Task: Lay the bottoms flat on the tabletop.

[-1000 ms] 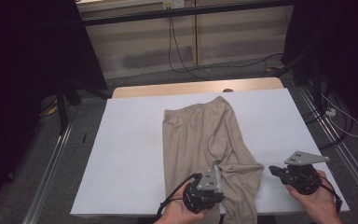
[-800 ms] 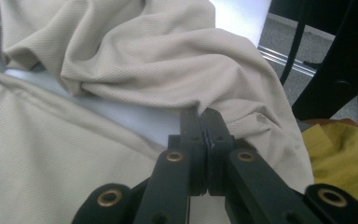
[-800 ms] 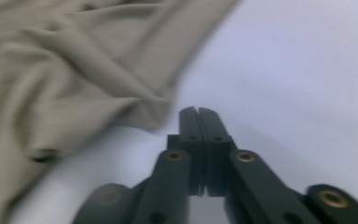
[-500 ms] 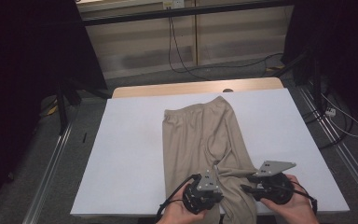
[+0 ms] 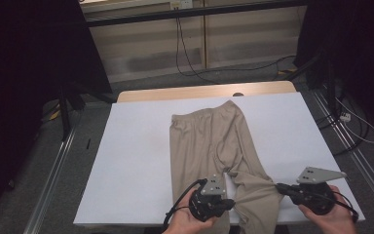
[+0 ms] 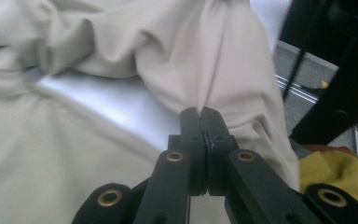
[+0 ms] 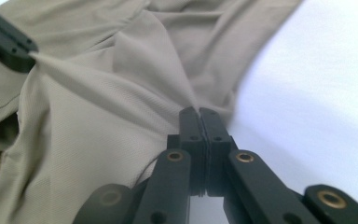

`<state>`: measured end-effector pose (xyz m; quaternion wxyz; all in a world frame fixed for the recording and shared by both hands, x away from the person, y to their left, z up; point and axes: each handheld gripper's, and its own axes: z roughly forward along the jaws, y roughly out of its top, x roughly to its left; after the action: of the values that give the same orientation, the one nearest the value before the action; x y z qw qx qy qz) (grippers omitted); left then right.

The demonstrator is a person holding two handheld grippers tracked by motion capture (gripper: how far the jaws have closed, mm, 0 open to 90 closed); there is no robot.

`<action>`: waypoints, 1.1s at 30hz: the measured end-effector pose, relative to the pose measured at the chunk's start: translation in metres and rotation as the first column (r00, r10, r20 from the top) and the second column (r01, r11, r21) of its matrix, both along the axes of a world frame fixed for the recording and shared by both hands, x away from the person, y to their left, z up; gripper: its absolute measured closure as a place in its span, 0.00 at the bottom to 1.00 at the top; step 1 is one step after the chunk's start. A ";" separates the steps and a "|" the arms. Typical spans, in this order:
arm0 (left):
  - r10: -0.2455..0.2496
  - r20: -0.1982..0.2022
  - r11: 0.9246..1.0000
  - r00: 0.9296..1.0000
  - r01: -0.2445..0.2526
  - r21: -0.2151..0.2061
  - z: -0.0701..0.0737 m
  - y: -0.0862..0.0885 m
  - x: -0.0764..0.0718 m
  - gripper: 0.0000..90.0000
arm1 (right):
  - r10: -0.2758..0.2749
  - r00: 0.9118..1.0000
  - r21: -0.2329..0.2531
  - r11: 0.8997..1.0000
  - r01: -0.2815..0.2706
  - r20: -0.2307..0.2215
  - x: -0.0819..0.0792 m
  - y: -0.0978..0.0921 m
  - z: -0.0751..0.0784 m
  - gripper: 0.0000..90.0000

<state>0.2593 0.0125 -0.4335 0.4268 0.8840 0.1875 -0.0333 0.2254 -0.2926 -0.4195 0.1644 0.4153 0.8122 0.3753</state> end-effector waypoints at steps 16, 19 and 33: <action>-0.081 -0.033 0.997 0.996 0.081 -0.003 0.003 0.008 -0.030 0.87 | -0.001 1.000 0.014 1.000 0.001 0.007 -0.020 -0.004 0.004 0.76; -0.047 0.024 0.999 0.999 0.047 -0.001 0.004 0.002 -0.017 0.86 | -0.003 1.000 -0.015 1.000 0.003 -0.010 -0.009 0.000 0.000 0.77; -0.088 0.128 0.988 0.988 0.070 0.139 -0.019 -0.027 -0.012 1.00 | 0.020 0.993 -0.115 0.993 -0.033 -0.117 0.035 0.017 -0.027 0.99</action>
<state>0.2477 -0.0149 -0.4521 0.3762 0.9178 0.1251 0.0217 0.2605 -0.2759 -0.4469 0.1360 0.4153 0.8463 0.3046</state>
